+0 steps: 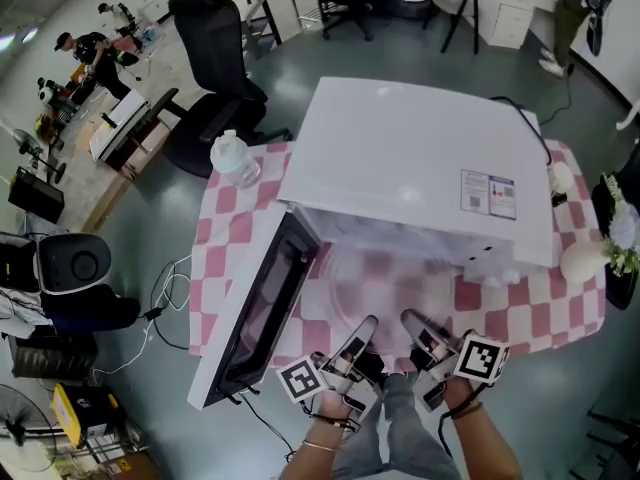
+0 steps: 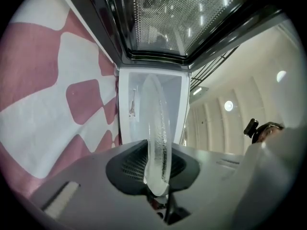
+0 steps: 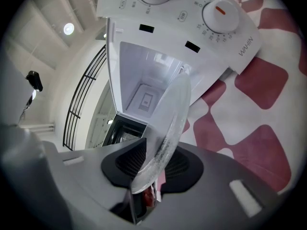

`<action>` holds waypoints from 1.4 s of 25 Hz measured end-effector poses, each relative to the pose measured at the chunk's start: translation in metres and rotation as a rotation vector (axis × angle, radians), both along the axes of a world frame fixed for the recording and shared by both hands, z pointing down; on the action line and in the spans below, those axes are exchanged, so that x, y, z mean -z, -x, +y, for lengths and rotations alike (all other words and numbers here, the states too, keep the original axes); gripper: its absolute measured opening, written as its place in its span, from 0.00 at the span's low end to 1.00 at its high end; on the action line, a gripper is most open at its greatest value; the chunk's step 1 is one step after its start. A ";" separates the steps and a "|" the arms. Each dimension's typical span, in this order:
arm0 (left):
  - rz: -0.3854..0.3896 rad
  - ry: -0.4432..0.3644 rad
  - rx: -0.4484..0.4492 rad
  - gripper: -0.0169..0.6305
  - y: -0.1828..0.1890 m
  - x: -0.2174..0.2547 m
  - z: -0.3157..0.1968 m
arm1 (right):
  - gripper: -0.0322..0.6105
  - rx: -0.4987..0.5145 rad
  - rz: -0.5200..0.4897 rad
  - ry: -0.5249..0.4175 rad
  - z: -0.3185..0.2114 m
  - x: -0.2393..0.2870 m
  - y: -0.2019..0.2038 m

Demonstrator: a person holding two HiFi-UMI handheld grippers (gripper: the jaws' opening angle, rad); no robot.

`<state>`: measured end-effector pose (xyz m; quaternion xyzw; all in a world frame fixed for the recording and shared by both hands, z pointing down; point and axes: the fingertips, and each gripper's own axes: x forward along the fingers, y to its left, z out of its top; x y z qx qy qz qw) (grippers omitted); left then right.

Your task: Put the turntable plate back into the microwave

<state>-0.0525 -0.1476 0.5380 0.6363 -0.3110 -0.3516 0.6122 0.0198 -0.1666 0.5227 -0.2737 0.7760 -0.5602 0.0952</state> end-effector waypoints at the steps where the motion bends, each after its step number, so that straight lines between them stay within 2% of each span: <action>1: 0.003 -0.004 0.000 0.08 0.000 0.001 0.000 | 0.17 0.000 0.000 -0.002 0.000 0.000 0.000; 8: 0.021 -0.034 0.016 0.08 0.002 0.009 -0.004 | 0.27 0.024 -0.011 -0.001 0.004 0.003 -0.006; 17: 0.009 -0.042 0.020 0.08 0.004 0.013 -0.013 | 0.29 0.018 0.016 -0.005 0.018 0.012 -0.021; 20: 0.002 -0.036 0.024 0.08 0.002 0.012 -0.015 | 0.29 0.015 0.103 -0.002 0.029 0.006 -0.034; 23: -0.004 -0.023 0.035 0.08 0.001 0.010 -0.018 | 0.29 0.012 0.213 -0.049 0.039 0.007 -0.045; 28: -0.004 -0.009 0.059 0.09 0.002 0.009 -0.024 | 0.28 -0.051 0.486 -0.139 0.040 0.001 -0.071; 35: -0.033 -0.011 0.064 0.09 0.003 0.014 -0.032 | 0.24 -0.139 0.626 -0.177 0.030 0.004 -0.084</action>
